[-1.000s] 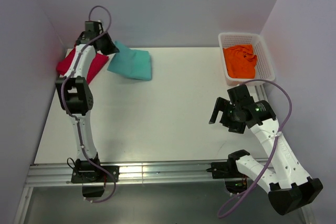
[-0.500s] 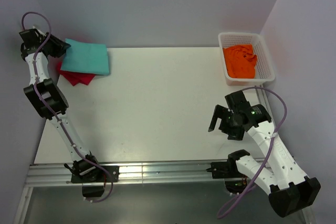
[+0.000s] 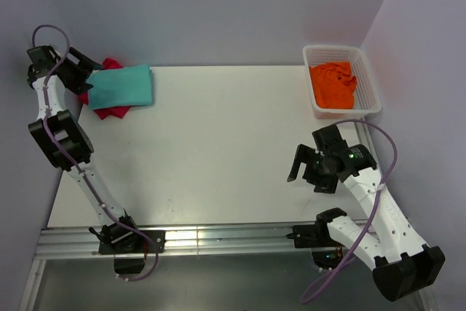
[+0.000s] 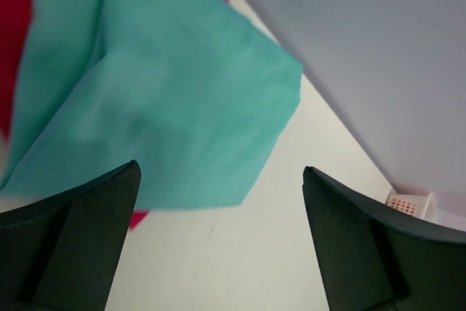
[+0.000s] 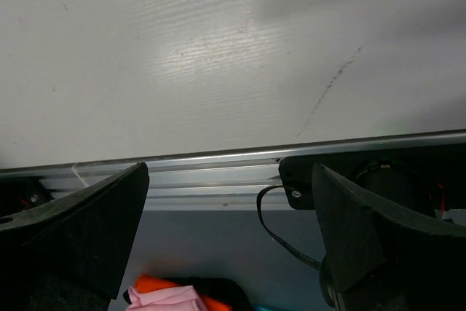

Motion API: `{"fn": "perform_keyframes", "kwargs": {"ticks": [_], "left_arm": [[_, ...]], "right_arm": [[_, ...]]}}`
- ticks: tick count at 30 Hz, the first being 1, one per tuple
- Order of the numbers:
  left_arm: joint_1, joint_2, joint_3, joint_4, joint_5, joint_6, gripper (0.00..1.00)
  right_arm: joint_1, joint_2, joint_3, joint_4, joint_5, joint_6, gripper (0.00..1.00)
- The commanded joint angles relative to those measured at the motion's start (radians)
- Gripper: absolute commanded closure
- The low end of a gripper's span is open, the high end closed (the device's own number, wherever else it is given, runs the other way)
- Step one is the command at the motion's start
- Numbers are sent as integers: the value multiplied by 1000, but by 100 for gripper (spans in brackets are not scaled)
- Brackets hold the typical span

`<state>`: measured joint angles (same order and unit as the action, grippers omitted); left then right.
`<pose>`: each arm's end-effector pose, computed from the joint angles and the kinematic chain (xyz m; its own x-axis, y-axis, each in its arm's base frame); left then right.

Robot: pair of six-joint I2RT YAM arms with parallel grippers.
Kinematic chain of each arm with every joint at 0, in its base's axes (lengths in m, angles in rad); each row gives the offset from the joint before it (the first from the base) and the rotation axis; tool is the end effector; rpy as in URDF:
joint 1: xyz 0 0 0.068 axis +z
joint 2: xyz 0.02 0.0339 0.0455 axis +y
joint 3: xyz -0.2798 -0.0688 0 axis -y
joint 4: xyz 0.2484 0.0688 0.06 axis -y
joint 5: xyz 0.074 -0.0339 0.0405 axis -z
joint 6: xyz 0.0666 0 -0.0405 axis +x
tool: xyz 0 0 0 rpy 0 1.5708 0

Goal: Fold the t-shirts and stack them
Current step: Neatly place the folded tshirt to the corner

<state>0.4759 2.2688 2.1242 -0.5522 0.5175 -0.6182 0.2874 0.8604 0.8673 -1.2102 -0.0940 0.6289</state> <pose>0.5088 0.2252 0.2668 -0.4296 -0.7881 -0.4410 -0.3803 0.6008 -0.7032 0.1286 0.0445 0.2564 -0.9088 0.3421 -0.2390 0.2721 0.9200 0.2822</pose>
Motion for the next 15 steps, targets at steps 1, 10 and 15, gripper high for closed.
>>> {"fn": "perform_keyframes", "kwargs": {"ticks": [1,10,15], "left_arm": [[55,-296,-132,-19,-45,26,0],[-95,-1012,-823,77,-220,44,1],[-240,-1124,-908,-21,-486,-21,1]], "right_arm": [[1,5,88,58,-33,-37,0],[1,83,323,98,-73,-169,0],[2,92,279,152,-76,-204,0]]}}
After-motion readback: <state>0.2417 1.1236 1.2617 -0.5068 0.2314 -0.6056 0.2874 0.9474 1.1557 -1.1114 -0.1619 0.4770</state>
